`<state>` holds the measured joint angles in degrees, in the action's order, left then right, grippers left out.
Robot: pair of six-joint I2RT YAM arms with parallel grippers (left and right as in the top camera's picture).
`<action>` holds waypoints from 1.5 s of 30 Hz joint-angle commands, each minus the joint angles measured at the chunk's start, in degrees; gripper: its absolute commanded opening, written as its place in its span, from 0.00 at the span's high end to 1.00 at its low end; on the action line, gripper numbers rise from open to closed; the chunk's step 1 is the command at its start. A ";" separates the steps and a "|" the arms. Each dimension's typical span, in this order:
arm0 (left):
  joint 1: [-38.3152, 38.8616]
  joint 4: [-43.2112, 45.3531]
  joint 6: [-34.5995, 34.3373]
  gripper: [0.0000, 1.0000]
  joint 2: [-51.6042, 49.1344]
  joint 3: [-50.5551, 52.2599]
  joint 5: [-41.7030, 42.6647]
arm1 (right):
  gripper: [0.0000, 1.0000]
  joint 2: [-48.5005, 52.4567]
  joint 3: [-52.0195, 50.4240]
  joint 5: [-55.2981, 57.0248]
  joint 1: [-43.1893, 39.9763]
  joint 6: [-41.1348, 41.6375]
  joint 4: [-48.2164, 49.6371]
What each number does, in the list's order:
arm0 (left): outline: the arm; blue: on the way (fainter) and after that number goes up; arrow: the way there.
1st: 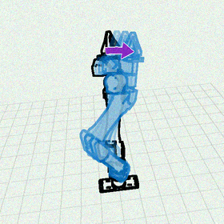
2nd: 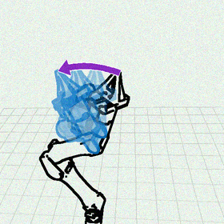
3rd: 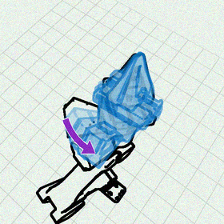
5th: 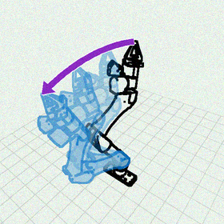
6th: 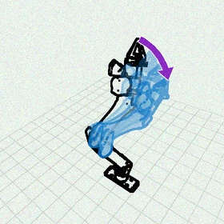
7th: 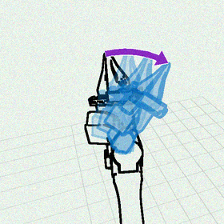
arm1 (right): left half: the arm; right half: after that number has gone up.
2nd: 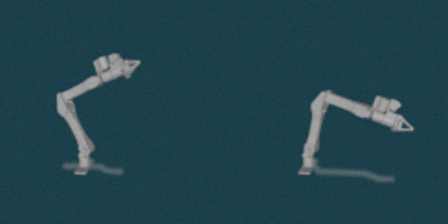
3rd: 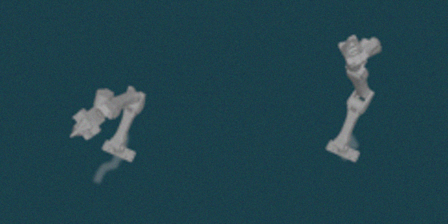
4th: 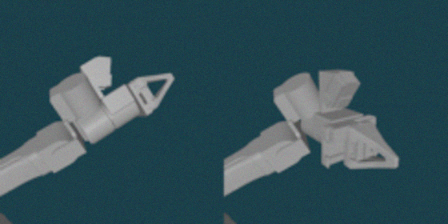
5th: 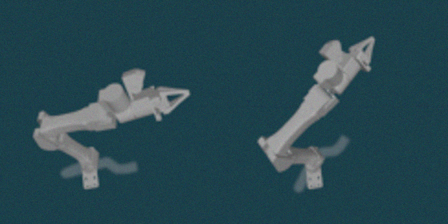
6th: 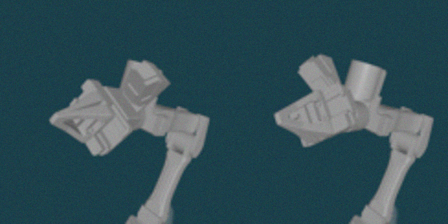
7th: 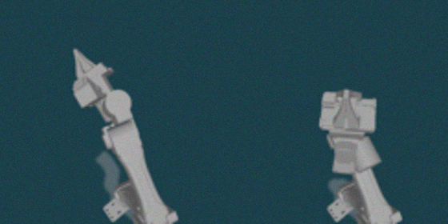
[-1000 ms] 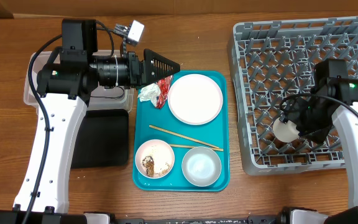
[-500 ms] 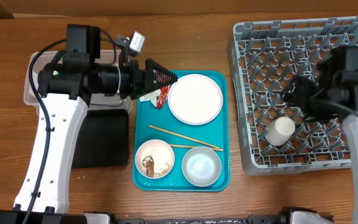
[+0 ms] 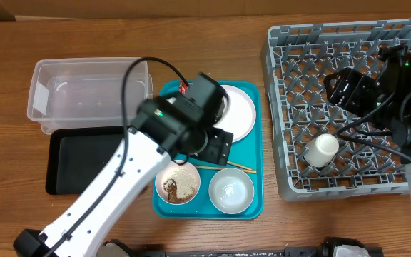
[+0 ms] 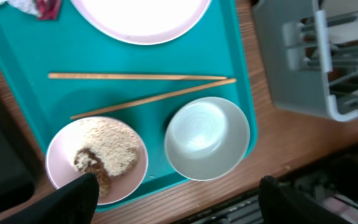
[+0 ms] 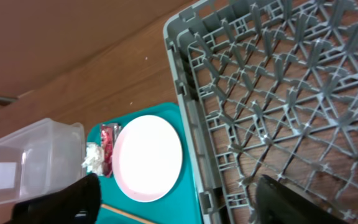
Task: Sort waste into correct bins and load items into the dishwasher
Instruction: 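Return the left arm to rest and move the right gripper to the white bowl, then grasp the rim of the white bowl with the right gripper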
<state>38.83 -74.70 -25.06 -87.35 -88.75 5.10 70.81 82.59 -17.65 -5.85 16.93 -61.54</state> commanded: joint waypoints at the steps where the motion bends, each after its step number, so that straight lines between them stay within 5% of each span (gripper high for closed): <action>1: 0.70 0.00 -6.71 0.18 0.04 0.50 -8.83 | 0.27 0.46 1.25 -4.24 0.61 -0.76 -2.38; 9: -7.43 -4.22 -7.34 0.14 5.14 -7.52 -15.19 | 0.28 4.59 -3.10 -6.10 17.62 -6.27 -12.48; 14: -17.49 -8.33 -7.34 0.04 9.14 -15.08 -15.15 | 0.23 8.24 -5.97 11.41 31.45 -1.31 -12.44; 18: -25.70 -11.41 -7.32 0.00 12.50 -15.78 -15.65 | 0.22 12.17 -8.24 14.03 36.79 -0.44 -11.37; 25: -34.77 -15.43 -7.10 0.00 13.88 -15.74 -16.04 | 0.27 18.58 -14.38 11.63 38.91 -0.46 -8.52; 30: -35.08 -15.47 -7.10 0.00 13.38 -15.63 -16.02 | 0.39 19.78 -19.80 7.10 38.91 -0.76 -3.85; 42: -35.06 -15.45 -7.13 0.00 11.87 -15.61 -16.02 | 0.44 21.75 -26.14 4.52 43.17 -2.56 -0.20; 45: -35.06 -15.45 -7.10 0.00 11.58 -15.61 -16.02 | 0.53 23.58 -26.84 4.74 43.89 -1.92 0.92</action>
<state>4.01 -90.21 -31.64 -75.31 -103.96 -10.13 92.55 56.82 -12.49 37.34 14.63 -61.08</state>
